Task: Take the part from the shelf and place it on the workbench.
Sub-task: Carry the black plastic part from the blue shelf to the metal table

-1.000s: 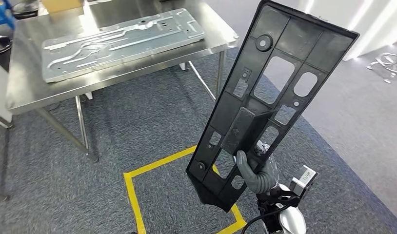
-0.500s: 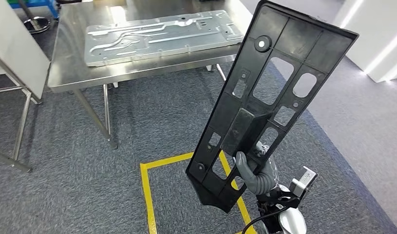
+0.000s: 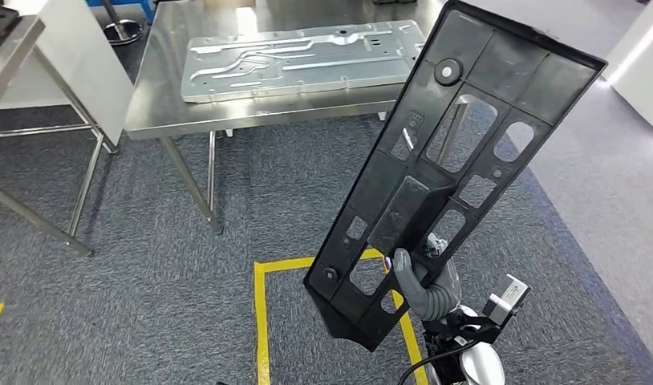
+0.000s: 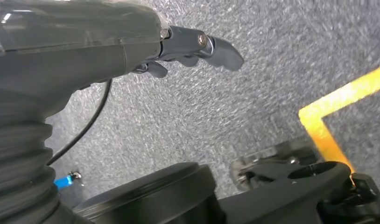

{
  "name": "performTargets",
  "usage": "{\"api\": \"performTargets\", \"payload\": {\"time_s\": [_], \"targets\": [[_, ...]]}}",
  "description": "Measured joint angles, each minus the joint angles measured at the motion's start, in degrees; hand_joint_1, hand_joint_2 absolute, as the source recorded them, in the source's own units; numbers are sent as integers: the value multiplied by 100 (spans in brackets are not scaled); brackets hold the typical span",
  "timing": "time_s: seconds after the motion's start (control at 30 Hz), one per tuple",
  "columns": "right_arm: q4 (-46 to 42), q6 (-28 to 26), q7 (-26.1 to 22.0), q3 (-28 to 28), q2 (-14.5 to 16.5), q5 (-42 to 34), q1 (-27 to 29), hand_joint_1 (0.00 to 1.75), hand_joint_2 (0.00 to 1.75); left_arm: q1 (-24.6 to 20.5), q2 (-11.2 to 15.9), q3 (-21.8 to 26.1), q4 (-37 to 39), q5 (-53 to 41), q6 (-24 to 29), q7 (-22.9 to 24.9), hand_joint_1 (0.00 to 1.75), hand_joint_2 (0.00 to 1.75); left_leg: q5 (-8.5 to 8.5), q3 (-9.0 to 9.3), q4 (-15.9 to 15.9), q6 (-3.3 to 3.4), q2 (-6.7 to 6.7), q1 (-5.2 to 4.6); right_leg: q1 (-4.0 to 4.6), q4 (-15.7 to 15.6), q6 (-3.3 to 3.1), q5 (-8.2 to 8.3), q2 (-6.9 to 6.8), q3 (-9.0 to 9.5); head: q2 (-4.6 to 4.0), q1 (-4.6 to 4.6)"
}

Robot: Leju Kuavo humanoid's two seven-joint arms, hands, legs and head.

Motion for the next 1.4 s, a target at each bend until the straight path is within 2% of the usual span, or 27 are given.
{"api": "performTargets", "payload": {"time_s": [0.03,0.1,0.13,0.2,0.27,0.33,0.4,0.47,0.5,0.53,0.57,0.6,0.67,0.73,0.83,0.9,0.97,1.0,1.03,1.07,1.1,1.17,1.2,1.23,1.3,1.33,1.4], "targets": [[3,3,3,0,0,-7,-1,175,175,2,2,-1,0,-5,-2,1,0,175,130,78,-137,-16,16,19,-7,21,17,-20,-27,12,0,-1],[4,6,4,-1,0,-20,-8,175,175,31,7,-2,0,-22,-3,18,0,175,492,436,-836,-41,40,53,-25,74,63,-69,-57,41,0,-1],[4,7,5,-2,0,-31,-18,175,175,48,9,-2,0,-32,-6,33,0,175,600,589,-1146,-45,47,51,-21,106,90,-89,-67,39,0,-1],[4,10,16,-4,0,-51,-48,175,175,72,15,-4,0,-49,-13,60,0,175,602,692,-1404,4,43,30,-8,144,149,-105,-77,-2,0,5],[3,12,31,-5,0,-70,-73,175,175,76,17,-7,0,-59,-15,70,0,175,589,685,-1438,95,24,12,-7,143,211,-101,-89,-21,0,10],[0,13,37,-7,0,-89,-90,175,175,78,17,-9,0,-67,-16,73,0,175,605,719,-1481,170,18,18,-20,242,267,-180,-88,-43,0,10],[-3,21,39,-8,0,-103,-106,175,175,79,17,-11,0,-74,-15,79,0,175,615,749,-1512,226,22,24,-19,748,293,-438,-74,-289,0,15],[-1,43,47,-13,-1,-119,-108,175,175,82,17,-11,0,-75,-7,91,0,175,605,753,-1513,258,21,4,-12,1481,293,-708,-66,-701,0,16],[2,56,52,-16,-1,-127,-107,175,175,84,17,-11,0,-73,1,96,0,175,598,759,-1512,268,18,-10,-10,1695,283,-727,-64,-841,0,16],[4,71,57,-18,-1,-137,-109,175,175,85,17,-11,0,-72,10,100,0,175,590,770,-1511,277,15,-23,-6,1711,263,-638,-63,-885,0,16],[5,86,58,-18,-1,-147,-113,175,175,86,17,-11,0,-70,18,101,0,175,580,790,-1511,284,14,-36,6,1511,230,-454,-66,-819,0,16],[5,103,60,-17,0,-160,-120,175,175,87,15,-11,0,-70,22,101,0,175,566,813,-1512,286,17,-47,29,1146,180,-219,-86,-664,0,17],[4,143,63,-16,0,-195,-145,175,175,95,9,-11,0,-72,26,97,0,175,530,842,-1506,265,33,-83,100,469,76,65,-165,-368,0,14],[3,172,67,-19,-2,-222,-166,175,175,102,4,-11,0,-76,29,90,0,175,505,842,-1506,219,73,-98,148,234,24,88,-187,-284,0,13],[-1,196,80,-19,-1,-236,-170,175,175,96,9,-11,0,-78,33,83,0,175,418,849,-1452,136,137,-91,109,140,-17,118,-98,-246,0,11],[-4,211,92,-16,0,-244,-178,175,175,86,14,-11,0,-75,35,73,0,175,151,674,-1016,77,120,-74,67,78,-54,139,-60,-198,0,1],[-3,217,108,-17,0,-250,-182,175,175,52,15,-10,0,-72,35,58,0,175,-167,334,-296,23,104,-38,65,74,-71,136,-20,-193,0,-5],[-1,219,119,-17,0,-251,-181,175,175,32,15,-9,0,-70,35,53,0,175,-220,215,-56,-2,104,-19,64,78,-70,133,6,-191,0,-4],[2,223,129,-18,0,-254,-180,175,175,20,16,-9,0,-70,35,50,0,175,-162,184,-9,-24,104,2,60,87,-65,128,42,-189,0,-3],[3,230,136,-17,0,-261,-181,175,175,17,19,-9,0,-70,35,51,0,175,0,256,-179,-41,100,24,53,101,-54,121,85,-186,0,-3],[5,244,139,-17,0,-273,-183,175,175,27,22,-9,0,-69,38,53,0,175,227,413,-536,-52,75,47,43,124,-35,109,135,-183,0,-3],[16,278,141,-14,0,-301,-195,175,175,63,27,-9,0,-57,49,56,0,175,486,712,-1213,-46,-66,72,36,183,20,86,227,-207,0,-2],[28,297,141,-10,0,-311,-202,175,175,78,28,-8,0,-44,57,54,0,175,519,787,-1396,-28,-130,71,34,204,56,86,263,-229,0,1],[42,311,141,-8,-1,-316,-208,175,175,85,28,-8,0,-32,62,51,0,175,491,805,-1446,3,-169,57,33,210,93,96,294,-253,0,2],[64,330,141,-3,-2,-320,-211,175,175,81,27,-7,0,-18,67,49,0,175,526,811,-1483,85,-123,47,21,195,165,124,333,-275,0,3],[70,333,140,-4,-3,-322,-212,175,175,79,26,-7,0,-17,68,49,0,175,551,821,-1509,129,-89,54,17,224,193,102,301,-291,0,5],[84,335,138,-4,-5,-327,-228,175,175,83,24,-5,0,-17,68,49,0,175,592,834,-1559,202,-3,73,12,576,240,-118,164,-459,0,10]]}}
